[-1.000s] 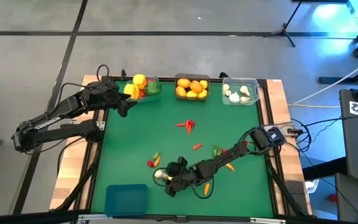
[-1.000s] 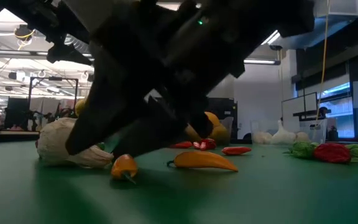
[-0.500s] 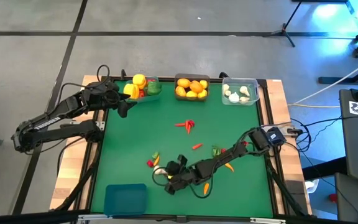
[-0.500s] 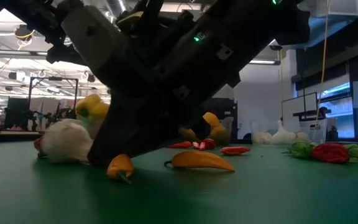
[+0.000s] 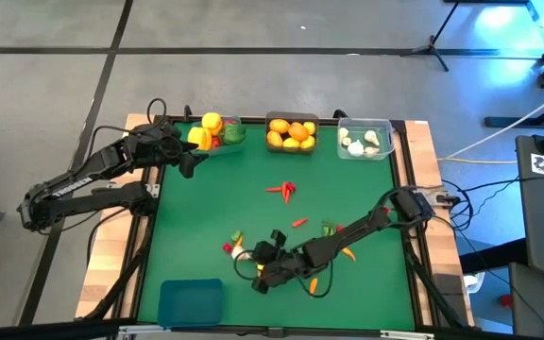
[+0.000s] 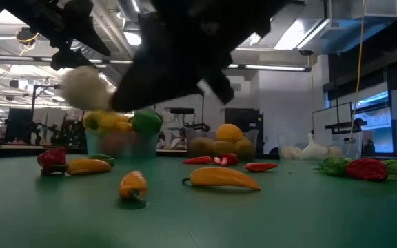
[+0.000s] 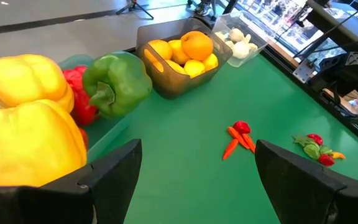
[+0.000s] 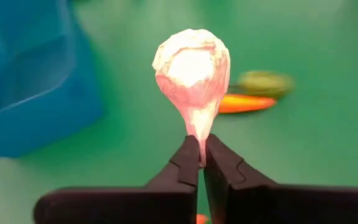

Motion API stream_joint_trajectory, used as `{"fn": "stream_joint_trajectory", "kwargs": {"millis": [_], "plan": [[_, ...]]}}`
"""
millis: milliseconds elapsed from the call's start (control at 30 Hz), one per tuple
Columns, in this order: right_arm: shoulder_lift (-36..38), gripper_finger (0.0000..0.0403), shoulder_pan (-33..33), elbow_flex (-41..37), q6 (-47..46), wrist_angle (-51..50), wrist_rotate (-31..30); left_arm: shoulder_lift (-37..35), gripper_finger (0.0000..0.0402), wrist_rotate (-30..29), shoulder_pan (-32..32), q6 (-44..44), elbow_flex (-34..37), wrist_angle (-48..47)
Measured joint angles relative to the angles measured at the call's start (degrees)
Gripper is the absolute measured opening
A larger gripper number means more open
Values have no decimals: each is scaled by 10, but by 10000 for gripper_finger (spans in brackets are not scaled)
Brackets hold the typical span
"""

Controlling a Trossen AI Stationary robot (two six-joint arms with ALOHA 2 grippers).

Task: Sort produce into baskets
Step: Put the white garlic into the transparent bin

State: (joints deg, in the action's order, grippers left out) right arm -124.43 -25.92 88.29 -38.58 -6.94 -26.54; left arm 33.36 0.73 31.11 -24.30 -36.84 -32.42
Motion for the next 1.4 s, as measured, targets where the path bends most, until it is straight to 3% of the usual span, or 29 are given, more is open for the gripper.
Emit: {"fn": "stream_joint_trajectory", "kwargs": {"millis": [300, 467, 667, 867, 1100, 1267, 1400], "plan": [[123, 12, 12, -6, 33, -189, -130, 0, 308, 0, 0, -18, 0, 0], [213, 3, 34, -52, 58, -246, -144, 0, 308, 0, 0, -18, 0, 1], [364, 2, 69, -185, 65, -240, -133, 0, 308, 0, 0, -13, 0, 1], [539, 1, 124, -352, -49, -269, -151, 0, 308, 0, 0, -18, 0, 6], [678, 2, 243, -437, -182, -412, -164, 0, 308, 0, 0, -11, 0, 25], [693, 2, 363, -439, -208, -483, -159, 0, 308, -5, 0, -8, 0, 36], [685, 2, 468, -439, -190, -477, -122, 0, 308, -6, 0, -5, 0, 50]]}}
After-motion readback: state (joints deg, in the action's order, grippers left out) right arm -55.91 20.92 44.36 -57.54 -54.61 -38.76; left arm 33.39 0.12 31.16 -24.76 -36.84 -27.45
